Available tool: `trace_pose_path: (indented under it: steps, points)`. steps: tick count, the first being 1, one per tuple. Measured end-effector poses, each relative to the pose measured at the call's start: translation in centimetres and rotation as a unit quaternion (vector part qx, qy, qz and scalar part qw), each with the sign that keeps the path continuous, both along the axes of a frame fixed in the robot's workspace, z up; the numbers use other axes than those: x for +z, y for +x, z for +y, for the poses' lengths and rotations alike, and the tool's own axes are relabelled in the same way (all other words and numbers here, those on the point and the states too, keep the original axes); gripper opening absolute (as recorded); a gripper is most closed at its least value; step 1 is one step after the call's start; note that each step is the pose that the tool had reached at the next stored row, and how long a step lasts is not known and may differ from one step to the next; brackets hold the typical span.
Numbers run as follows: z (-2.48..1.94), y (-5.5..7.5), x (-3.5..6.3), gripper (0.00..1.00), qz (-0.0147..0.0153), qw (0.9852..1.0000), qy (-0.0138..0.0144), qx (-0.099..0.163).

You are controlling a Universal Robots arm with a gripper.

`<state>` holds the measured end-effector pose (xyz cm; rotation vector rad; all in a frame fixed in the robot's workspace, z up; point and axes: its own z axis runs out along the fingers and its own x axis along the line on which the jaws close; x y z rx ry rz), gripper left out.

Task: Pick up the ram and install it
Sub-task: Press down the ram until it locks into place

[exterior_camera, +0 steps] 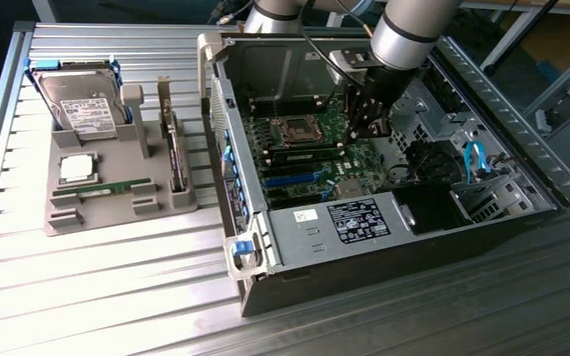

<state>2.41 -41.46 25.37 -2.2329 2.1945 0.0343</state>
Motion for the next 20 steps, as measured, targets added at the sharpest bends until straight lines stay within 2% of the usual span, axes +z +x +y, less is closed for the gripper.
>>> trace_pose_path:
  steps: [4,11,14,17,20]
  points:
    - [0.00,-0.2,0.01,0.10,0.0000,1.0000,-0.0001,0.000]
    - [0.00,-3.2,0.00,0.10,-0.0010,1.0000,0.0000,0.000]
    - [0.00,-4.5,0.01,0.10,-0.0015,1.0000,-0.0001,0.000]
    - [0.00,-7.3,0.00,0.10,-0.0027,1.0000,0.0000,0.000]
    - [0.00,-8.6,0.00,0.10,-0.0032,1.0000,0.0000,0.000]
